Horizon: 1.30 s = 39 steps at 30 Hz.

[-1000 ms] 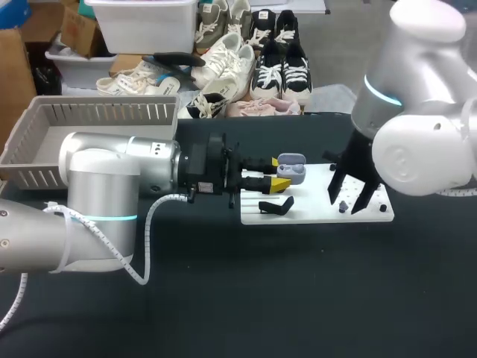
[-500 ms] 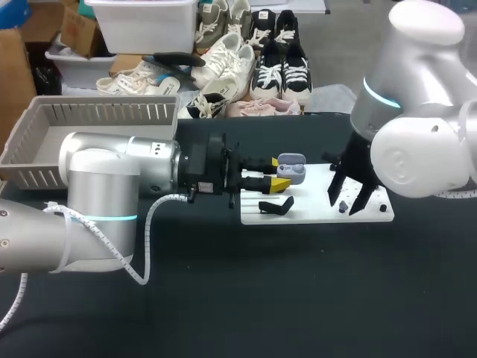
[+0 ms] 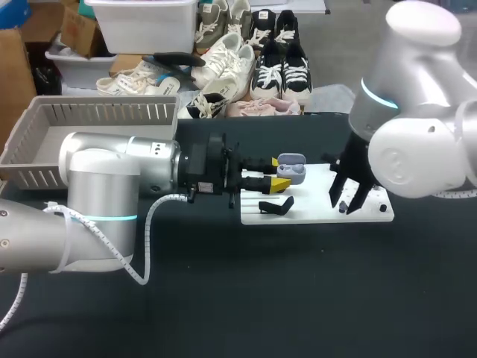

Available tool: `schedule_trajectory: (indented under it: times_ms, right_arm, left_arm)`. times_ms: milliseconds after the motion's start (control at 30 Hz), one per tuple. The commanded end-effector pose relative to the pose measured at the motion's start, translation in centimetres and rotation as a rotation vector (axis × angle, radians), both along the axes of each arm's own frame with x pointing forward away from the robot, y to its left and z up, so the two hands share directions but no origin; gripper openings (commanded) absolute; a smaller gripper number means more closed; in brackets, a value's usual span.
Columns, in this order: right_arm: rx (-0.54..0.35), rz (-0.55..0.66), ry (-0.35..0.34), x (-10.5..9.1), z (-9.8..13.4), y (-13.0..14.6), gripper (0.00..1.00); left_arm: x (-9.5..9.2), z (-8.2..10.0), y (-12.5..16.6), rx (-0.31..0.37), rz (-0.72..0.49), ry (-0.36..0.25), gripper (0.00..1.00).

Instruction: Pick up each earbud case from the left stands, insert the matching earbuds, close the lid, and place the case in the box.

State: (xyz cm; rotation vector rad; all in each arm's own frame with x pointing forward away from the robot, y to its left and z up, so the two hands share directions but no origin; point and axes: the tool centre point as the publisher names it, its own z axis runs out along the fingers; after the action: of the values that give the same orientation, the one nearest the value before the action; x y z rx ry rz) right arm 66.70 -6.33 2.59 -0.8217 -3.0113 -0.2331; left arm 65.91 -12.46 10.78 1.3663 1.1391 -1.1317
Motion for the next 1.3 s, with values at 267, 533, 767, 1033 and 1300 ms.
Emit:
schedule_trajectory:
  times_ms: [267,533,767,1033,1300]
  right_arm:
    - [-0.008,-0.005,0.004,0.1,-0.1,0.2,0.00]
    - [-0.004,-0.007,0.003,0.1,0.1,0.0,0.00]
    - [0.002,-0.006,0.005,-0.4,0.6,-0.3,0.00]
    - [0.037,-0.008,-0.020,-0.9,2.3,-0.8,0.00]
    - [0.096,0.010,-0.032,-1.2,4.3,-1.6,0.00]
  left_arm:
    - [0.0,-0.1,0.0,-0.001,0.000,-0.001,0.00]
    - [0.0,-0.1,0.0,-0.001,0.000,-0.001,0.00]
    - [0.0,-0.1,0.0,-0.001,0.000,-0.001,0.00]
    - [0.0,-0.1,0.0,-0.001,0.000,-0.001,0.00]
    - [0.0,-0.1,0.0,-0.001,0.000,-0.001,0.00]
